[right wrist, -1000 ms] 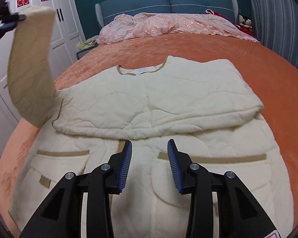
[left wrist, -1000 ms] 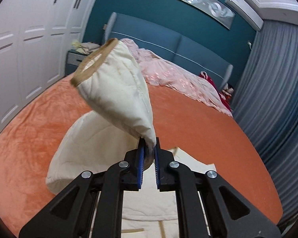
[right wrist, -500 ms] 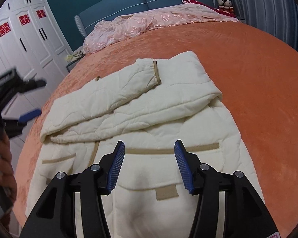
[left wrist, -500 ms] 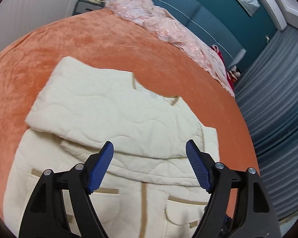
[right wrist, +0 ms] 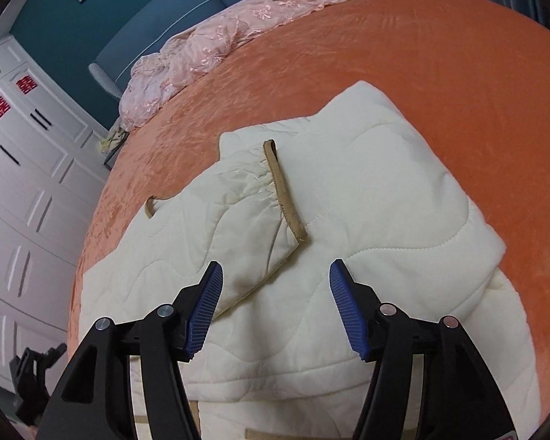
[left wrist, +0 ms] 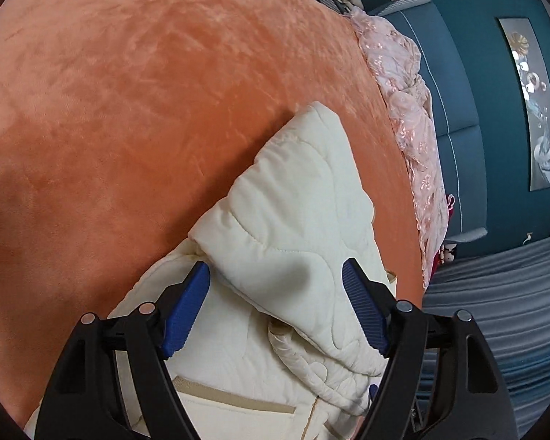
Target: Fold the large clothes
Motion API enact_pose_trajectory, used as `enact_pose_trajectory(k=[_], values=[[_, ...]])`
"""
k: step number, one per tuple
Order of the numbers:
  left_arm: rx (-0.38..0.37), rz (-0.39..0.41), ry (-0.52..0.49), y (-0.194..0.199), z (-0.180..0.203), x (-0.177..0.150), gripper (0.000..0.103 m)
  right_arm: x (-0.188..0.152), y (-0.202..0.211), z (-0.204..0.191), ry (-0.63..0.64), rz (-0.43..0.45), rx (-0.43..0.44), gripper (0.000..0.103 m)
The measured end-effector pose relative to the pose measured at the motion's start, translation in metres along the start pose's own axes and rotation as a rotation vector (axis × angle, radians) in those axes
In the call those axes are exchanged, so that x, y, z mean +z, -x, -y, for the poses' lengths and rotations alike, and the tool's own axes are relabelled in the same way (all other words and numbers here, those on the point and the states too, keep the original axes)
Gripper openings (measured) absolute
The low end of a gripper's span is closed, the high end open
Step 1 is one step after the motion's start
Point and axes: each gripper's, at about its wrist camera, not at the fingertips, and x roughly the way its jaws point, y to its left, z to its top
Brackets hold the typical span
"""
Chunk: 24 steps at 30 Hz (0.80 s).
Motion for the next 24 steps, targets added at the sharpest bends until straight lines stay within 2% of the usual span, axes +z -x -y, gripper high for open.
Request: enact_pose_trajectory(k=[4,6,7,8,9,11,12,14,16,18,20,24], values=[[-0.018,-0.022,0.059,-0.010,-0.007,0.004,0.072,0.008,-0.011,-0.007,-0.010,0.007,0.015,0.059],[-0.016,-0.021,0.080,-0.012,-0.009,0.005,0.071,0.013,-0.015,-0.014,-0.003,0.006,0.027,0.047],[-0.005,-0.014,0.079,-0.012,-0.009,0.007,0.070,0.015,-0.017,-0.018,0.009,0.006,0.029,0.029],[0.017,-0.002,0.069,-0.012,-0.007,0.009,0.060,0.019,-0.017,-0.024,0.021,0.004,0.039,0.011],[0.046,0.005,0.050,-0.012,-0.004,0.011,0.053,0.023,-0.015,-0.028,0.029,0.010,0.051,0.006],[0.083,0.006,0.021,-0.012,0.001,0.015,0.042,0.032,0.007,-0.038,0.052,0.076,0.084,0.005],[0.102,0.008,0.006,-0.011,0.001,0.015,0.031,0.035,0.022,-0.043,0.073,0.115,0.098,0.005],[0.124,0.004,-0.033,-0.011,0.005,0.015,0.021,0.038,0.057,-0.050,0.135,0.198,0.110,0.004],[0.131,0.011,-0.081,-0.011,0.009,0.009,0.019,0.033,0.082,-0.051,0.200,0.248,0.090,0.004],[0.170,0.031,-0.149,-0.011,0.013,-0.001,0.017,0.021,0.082,-0.047,0.270,0.243,0.003,0.004],[0.215,0.060,-0.206,-0.010,0.016,-0.013,0.017,0.007,0.067,-0.034,0.316,0.194,-0.083,0.004],[0.301,0.104,-0.325,-0.013,0.021,-0.029,0.017,-0.011,0.039,0.000,0.270,0.097,-0.115,0.004]])
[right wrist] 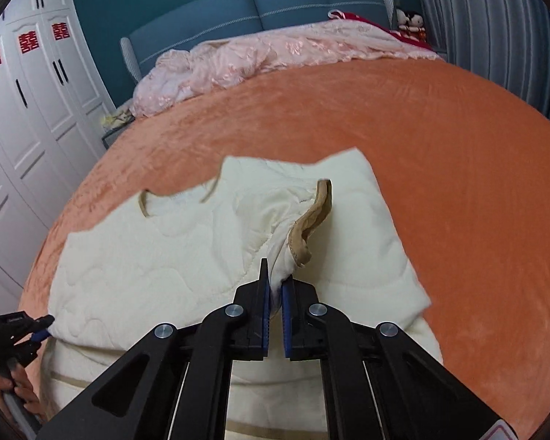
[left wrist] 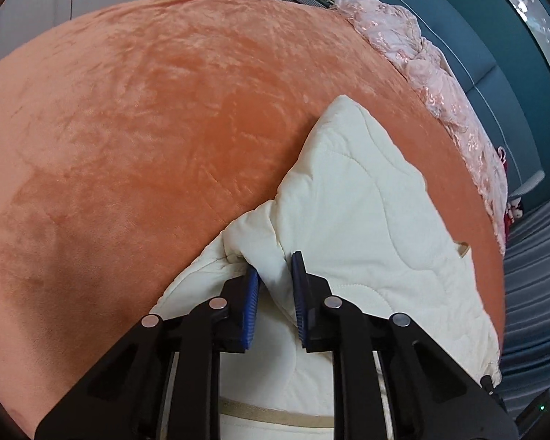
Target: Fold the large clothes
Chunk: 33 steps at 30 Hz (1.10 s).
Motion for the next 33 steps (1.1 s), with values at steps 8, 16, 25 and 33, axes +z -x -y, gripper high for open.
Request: enact_pose_trajectory(k=[8,16,25,33], values=[[0.074,0.037,-0.124,-0.009,0.009,-0.012,0.017,-0.028,-0.029,0.013,-0.032,-0.062,-0.007,0.004],[0.184,0.078,-0.286,-0.013,0.027,-0.027,0.018,-0.031,-0.034,0.011,-0.005,-0.074,-0.017,0.008],[0.140,0.184,-0.357,0.070,0.043,-0.004,0.021,0.001,0.047,0.009,-0.009,0.038,-0.044,0.024],[0.084,0.130,-0.492,0.027,0.134,-0.005,0.028,0.032,-0.006,-0.051,0.107,-0.001,0.027,0.018]])
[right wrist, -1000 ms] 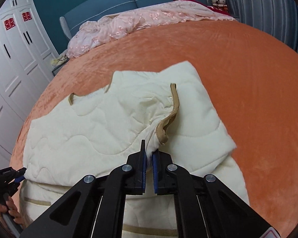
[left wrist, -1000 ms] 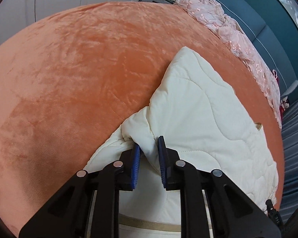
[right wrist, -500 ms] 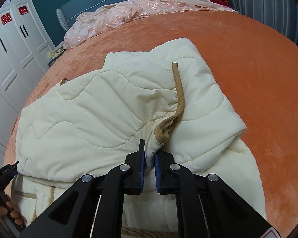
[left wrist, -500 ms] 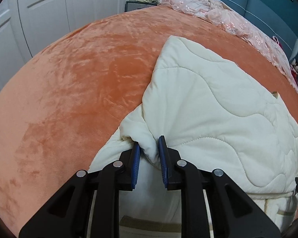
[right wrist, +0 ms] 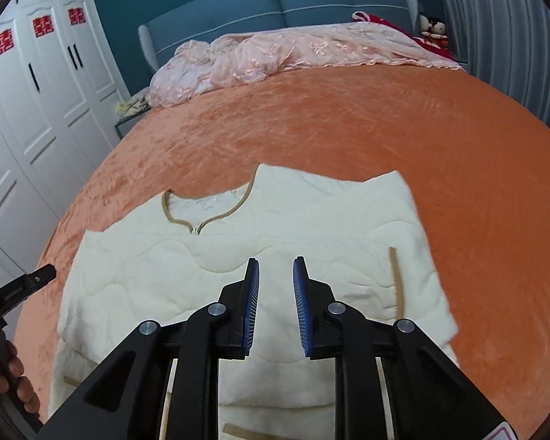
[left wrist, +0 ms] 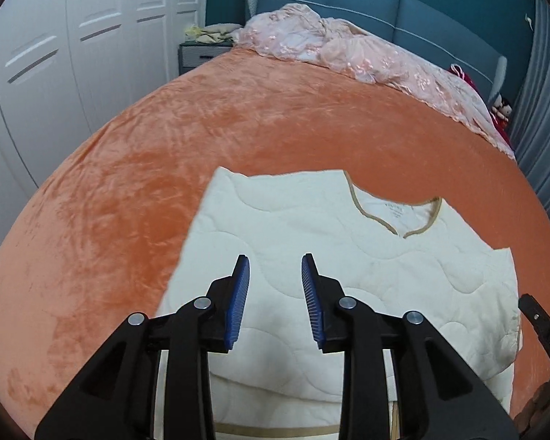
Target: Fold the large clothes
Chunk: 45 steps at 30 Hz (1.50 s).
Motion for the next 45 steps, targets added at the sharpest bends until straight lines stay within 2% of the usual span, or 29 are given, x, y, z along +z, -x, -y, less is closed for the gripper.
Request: enact_pose_trajectory(k=[7,18,23,32,41,45], values=[[0.024,-0.098,-0.031,-0.050,0.021,-0.033,0.028,-0.033,-0.045,-0.007,0.025,-0.090,-0.040,0.017],[0.094,-0.001,-0.115,-0.068,0.029,-0.065,0.029,-0.057,-0.059,-0.010,0.092,-0.044,-0.067,0.015],[0.093,0.033,-0.111,-0.069,0.029,-0.071,0.029,-0.060,-0.063,-0.008,0.094,-0.028,-0.057,0.015],[0.147,0.096,-0.146,-0.072,0.036,-0.082,0.030,-0.066,-0.065,-0.009,0.110,0.027,-0.070,0.015],[0.170,0.123,-0.158,-0.073,0.041,-0.086,0.030,-0.068,-0.065,-0.009,0.108,0.054,-0.066,0.015],[0.159,0.105,-0.152,-0.071,0.042,-0.083,0.031,-0.065,-0.062,-0.006,0.091,0.045,-0.047,0.015]])
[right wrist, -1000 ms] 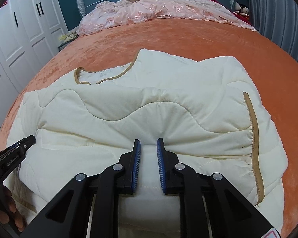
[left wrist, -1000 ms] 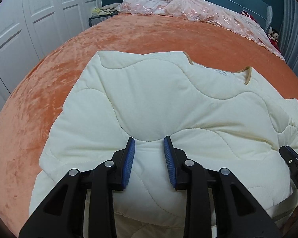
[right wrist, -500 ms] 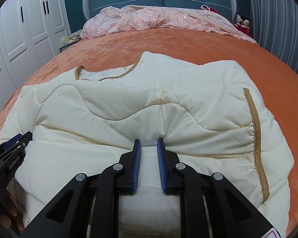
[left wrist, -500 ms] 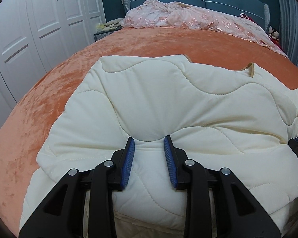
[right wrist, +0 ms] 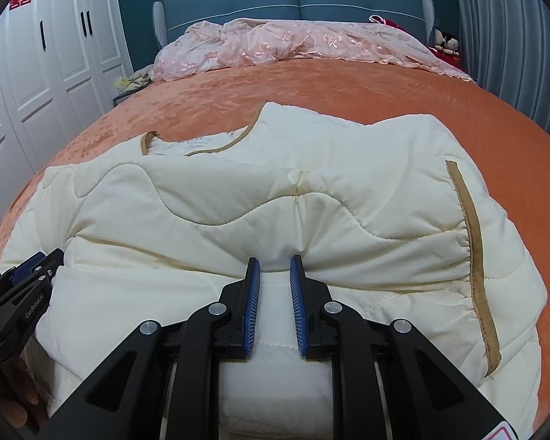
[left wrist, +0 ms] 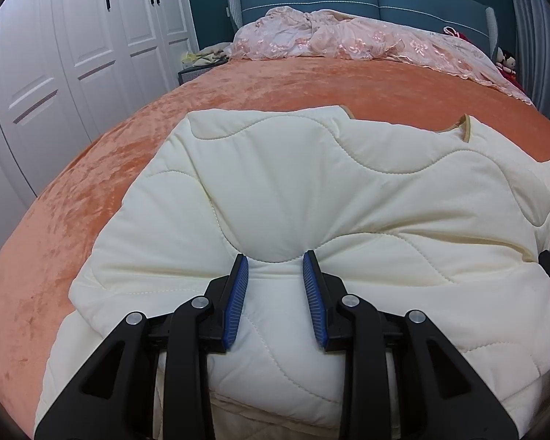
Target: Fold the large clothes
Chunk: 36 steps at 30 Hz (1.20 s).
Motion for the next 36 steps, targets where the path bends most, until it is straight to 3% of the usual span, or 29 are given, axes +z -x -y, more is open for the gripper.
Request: enact_pose_trajectory(k=[1,3,4,7,9,11,14,20,25,27,29,32,36], values=[[-0.023,-0.017,0.010,0.001,-0.004,0.004,0.032,0.004,0.002,0.002,-0.011,-0.011,0.015,0.017],[-0.130,-0.053,0.058,0.009,-0.018,0.015,0.057,0.015,0.012,0.005,-0.035,-0.029,0.047,0.023],[-0.163,-0.058,0.082,0.014,-0.027,0.022,0.061,0.021,0.019,0.004,-0.042,-0.021,0.064,0.029],[-0.172,0.002,0.115,0.034,-0.054,0.052,0.063,0.049,0.041,-0.010,-0.027,0.033,0.141,0.036],[-0.163,0.028,0.158,0.034,-0.074,0.077,0.077,0.074,0.040,-0.027,-0.022,0.033,0.212,0.047],[-0.156,0.024,0.222,0.020,-0.092,0.100,0.078,0.098,0.024,-0.046,-0.050,0.010,0.304,0.049],[-0.116,-0.058,0.279,-0.023,-0.109,0.128,0.078,0.130,-0.022,-0.074,-0.126,-0.096,0.420,0.049],[-0.197,-0.216,0.446,-0.098,-0.128,0.128,0.077,0.156,-0.119,-0.119,-0.195,-0.257,0.415,0.049],[-0.154,-0.236,0.408,-0.123,-0.122,0.106,0.076,0.153,-0.168,-0.141,-0.207,-0.351,0.444,0.050],[-0.156,-0.201,0.406,-0.125,-0.123,0.096,0.077,0.147,-0.178,-0.149,-0.181,-0.375,0.457,0.043],[-0.132,-0.176,0.378,-0.124,-0.118,0.094,0.077,0.143,-0.176,-0.156,-0.115,-0.352,0.447,0.003],[-0.099,-0.161,0.352,-0.124,-0.112,0.093,0.078,0.144,-0.165,-0.146,-0.149,-0.258,0.442,0.002],[-0.067,-0.149,0.326,-0.124,-0.107,0.093,0.079,0.137,-0.172,-0.149,-0.103,-0.250,0.359,0.002]])
